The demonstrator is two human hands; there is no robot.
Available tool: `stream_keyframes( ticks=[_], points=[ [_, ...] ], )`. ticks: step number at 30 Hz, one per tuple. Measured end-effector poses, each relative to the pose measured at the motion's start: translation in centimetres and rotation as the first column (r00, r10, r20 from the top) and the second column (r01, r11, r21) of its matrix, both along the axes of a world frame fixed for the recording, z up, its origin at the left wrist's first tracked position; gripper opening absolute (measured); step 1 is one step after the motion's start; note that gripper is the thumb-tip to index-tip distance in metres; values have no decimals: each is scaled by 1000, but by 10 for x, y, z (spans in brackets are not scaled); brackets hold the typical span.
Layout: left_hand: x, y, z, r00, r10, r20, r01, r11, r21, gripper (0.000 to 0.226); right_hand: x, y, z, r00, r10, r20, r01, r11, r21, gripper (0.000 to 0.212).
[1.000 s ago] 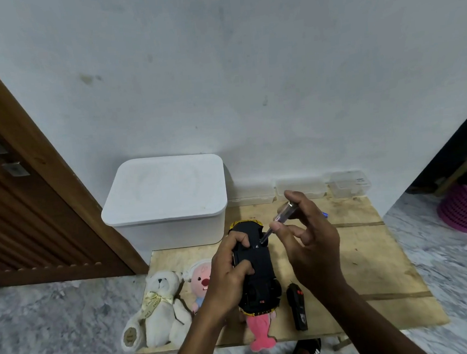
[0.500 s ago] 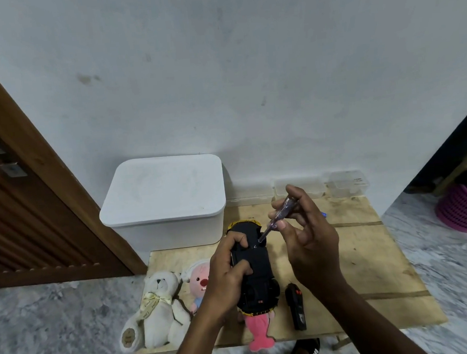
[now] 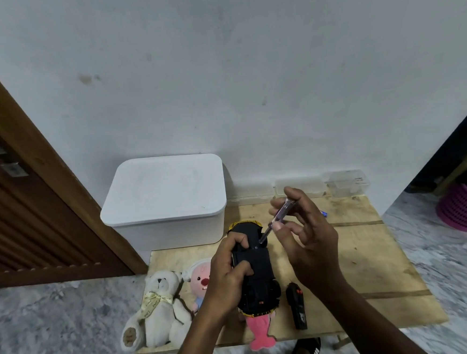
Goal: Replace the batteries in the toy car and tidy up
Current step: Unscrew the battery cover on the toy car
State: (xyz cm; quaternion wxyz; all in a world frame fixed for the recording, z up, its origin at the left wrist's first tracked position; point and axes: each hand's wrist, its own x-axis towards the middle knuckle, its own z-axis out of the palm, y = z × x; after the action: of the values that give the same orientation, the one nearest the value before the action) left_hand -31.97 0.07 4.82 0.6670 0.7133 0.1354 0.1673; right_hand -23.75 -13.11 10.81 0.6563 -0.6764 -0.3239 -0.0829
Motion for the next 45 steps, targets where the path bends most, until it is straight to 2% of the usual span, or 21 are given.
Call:
stream_keyframes(
  ticks=[3, 9, 13, 15, 19, 23, 28, 34, 37, 40, 43, 45],
  points=[
    [0, -1, 0, 1000, -10, 1, 10, 1000, -4, 30, 1, 0, 3, 996, -66, 67, 68, 998, -17, 74],
    [-1, 0, 0, 1000, -4, 8, 4, 1000, -23, 30, 1, -2, 0, 999, 1, -32, -1, 1000, 10, 77],
    [-1, -2, 2, 1000, -6, 10, 6, 1000, -2, 30, -1, -2, 4, 997, -28, 75, 29, 999, -17, 62],
    [-1, -3, 1, 1000, -9, 7, 9, 1000, -3, 30, 0, -2, 5, 993, -60, 106, 63, 998, -23, 61],
    [-1, -5, 0, 1000, -18, -1, 18, 1000, -6, 29, 1, -2, 3, 999, -37, 23, 38, 999, -32, 72],
    [0, -5, 1, 1000, -20, 0, 20, 1000, -5, 30, -1, -3, 1, 1000, 4, -2, -4, 1000, -19, 64],
    [5, -5, 1, 1000, -9, -7, 9, 1000, -19, 29, 2, -3, -1, 995, -27, -99, 27, 1000, 3, 87],
    [14, -11, -2, 1000, -9, -19, 7, 997, -81, 29, 13, -11, -1, 981, -6, -194, 15, 999, 47, 80],
    [20, -15, -2, 999, -20, -28, 18, 996, -89, 29, 27, -16, 3, 929, -9, -371, 80, 981, 177, 75],
    [27, -18, -3, 999, -31, -35, 28, 995, -94, 27, 55, -26, -4, 878, -79, -472, 196, 959, 203, 70],
    [34, -21, -5, 999, -45, -28, 42, 993, -109, 27, 94, -39, -34, 752, -157, -640, 294, 949, 113, 70],
    [36, -21, -6, 998, -48, -28, 45, 992, -117, 26, 115, -49, -65, 653, -215, -726, 276, 960, -37, 70]
  ],
)
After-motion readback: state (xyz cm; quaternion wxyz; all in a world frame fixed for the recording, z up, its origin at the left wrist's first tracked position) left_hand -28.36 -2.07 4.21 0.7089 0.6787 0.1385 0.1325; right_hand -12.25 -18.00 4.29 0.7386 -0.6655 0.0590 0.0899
